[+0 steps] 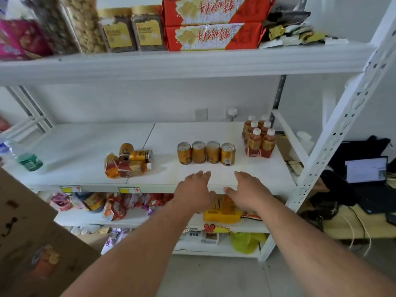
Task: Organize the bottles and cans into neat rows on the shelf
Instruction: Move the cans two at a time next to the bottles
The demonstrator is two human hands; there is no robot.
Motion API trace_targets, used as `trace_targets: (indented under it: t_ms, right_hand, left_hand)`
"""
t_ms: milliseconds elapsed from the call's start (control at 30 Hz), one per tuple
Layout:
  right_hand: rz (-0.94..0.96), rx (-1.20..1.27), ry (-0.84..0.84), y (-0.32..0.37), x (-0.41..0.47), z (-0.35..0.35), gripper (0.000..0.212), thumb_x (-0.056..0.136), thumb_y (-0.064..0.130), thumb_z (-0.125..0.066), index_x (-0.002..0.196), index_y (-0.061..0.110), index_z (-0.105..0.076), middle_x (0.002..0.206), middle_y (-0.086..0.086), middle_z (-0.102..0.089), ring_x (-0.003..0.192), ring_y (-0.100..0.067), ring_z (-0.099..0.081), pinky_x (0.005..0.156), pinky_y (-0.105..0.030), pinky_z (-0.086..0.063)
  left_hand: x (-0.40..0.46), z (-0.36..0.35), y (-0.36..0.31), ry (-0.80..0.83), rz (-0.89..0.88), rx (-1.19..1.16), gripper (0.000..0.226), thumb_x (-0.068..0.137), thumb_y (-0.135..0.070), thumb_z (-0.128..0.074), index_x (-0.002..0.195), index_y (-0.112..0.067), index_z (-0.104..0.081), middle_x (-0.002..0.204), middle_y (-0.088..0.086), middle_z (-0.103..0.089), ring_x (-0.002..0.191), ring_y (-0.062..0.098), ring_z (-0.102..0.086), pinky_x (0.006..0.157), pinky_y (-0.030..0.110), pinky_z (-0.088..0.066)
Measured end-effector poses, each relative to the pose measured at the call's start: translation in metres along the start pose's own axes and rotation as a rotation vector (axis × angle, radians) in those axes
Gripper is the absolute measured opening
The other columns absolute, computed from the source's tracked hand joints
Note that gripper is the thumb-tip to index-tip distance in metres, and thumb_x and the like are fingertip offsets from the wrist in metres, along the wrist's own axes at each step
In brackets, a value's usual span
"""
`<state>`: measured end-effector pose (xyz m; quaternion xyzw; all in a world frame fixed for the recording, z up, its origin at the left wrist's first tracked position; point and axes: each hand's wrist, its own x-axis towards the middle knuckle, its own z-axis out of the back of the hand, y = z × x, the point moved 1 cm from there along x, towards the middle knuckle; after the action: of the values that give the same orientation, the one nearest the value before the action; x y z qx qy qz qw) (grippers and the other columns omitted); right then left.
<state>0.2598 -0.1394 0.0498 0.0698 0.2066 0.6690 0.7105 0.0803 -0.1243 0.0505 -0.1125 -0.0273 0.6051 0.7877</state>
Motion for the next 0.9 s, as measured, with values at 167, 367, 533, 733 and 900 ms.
trace_targets:
  t_ms: [167, 367, 533, 733, 900]
  right_hand:
    - [0.025, 0.021, -0.011, -0.002, -0.014, -0.005, 0.08, 0.095, 0.059, -0.051, 0.156, 0.014, -0.028, 0.159, -0.006, -0.035, 0.14, -0.03, -0.037, 0.111, -0.043, -0.038]
    - [0.014, 0.02, -0.005, 0.002, -0.013, -0.009, 0.082, 0.094, 0.06, -0.052, 0.156, 0.014, -0.026, 0.16, -0.006, -0.034, 0.141, -0.03, -0.037, 0.109, -0.045, -0.039]
    - [-0.003, 0.029, -0.043, 0.014, 0.016, -0.007, 0.08, 0.093, 0.06, -0.053, 0.155, 0.015, -0.028, 0.159, -0.005, -0.036, 0.14, -0.029, -0.039, 0.107, -0.043, -0.039]
    - [-0.063, 0.056, -0.058, 0.031, 0.065, -0.006, 0.079, 0.091, 0.061, -0.054, 0.153, 0.017, -0.031, 0.155, -0.007, -0.041, 0.134, -0.03, -0.044, 0.103, -0.044, -0.044]
    - [-0.133, 0.066, -0.075, 0.038, 0.095, -0.005, 0.076, 0.091, 0.061, -0.056, 0.15, 0.017, -0.036, 0.152, -0.006, -0.043, 0.133, -0.029, -0.045, 0.104, -0.044, -0.043]
  left_hand:
    - [-0.018, 0.0, -0.007, 0.009, 0.038, 0.013, 0.075, 0.087, -0.051, -0.048, 0.154, -0.026, -0.022, 0.16, 0.002, -0.024, 0.141, 0.028, -0.029, 0.109, 0.047, -0.033]
    - [-0.02, -0.003, -0.003, 0.009, 0.032, 0.002, 0.075, 0.088, -0.05, -0.048, 0.154, -0.025, -0.022, 0.16, 0.003, -0.024, 0.141, 0.029, -0.029, 0.108, 0.047, -0.034]
    - [0.011, 0.002, 0.015, -0.001, 0.016, -0.018, 0.075, 0.089, -0.049, -0.049, 0.154, -0.026, -0.019, 0.161, 0.001, -0.022, 0.143, 0.027, -0.026, 0.11, 0.047, -0.032]
    - [0.069, 0.012, 0.046, -0.045, -0.073, -0.074, 0.071, 0.087, -0.048, -0.05, 0.151, -0.024, -0.029, 0.154, -0.002, -0.035, 0.134, 0.026, -0.038, 0.101, 0.044, -0.041]
    - [0.113, 0.016, 0.065, -0.068, -0.141, -0.098, 0.06, 0.083, -0.049, -0.054, 0.136, -0.025, -0.042, 0.134, -0.002, -0.052, 0.115, 0.023, -0.053, 0.078, 0.035, -0.043]
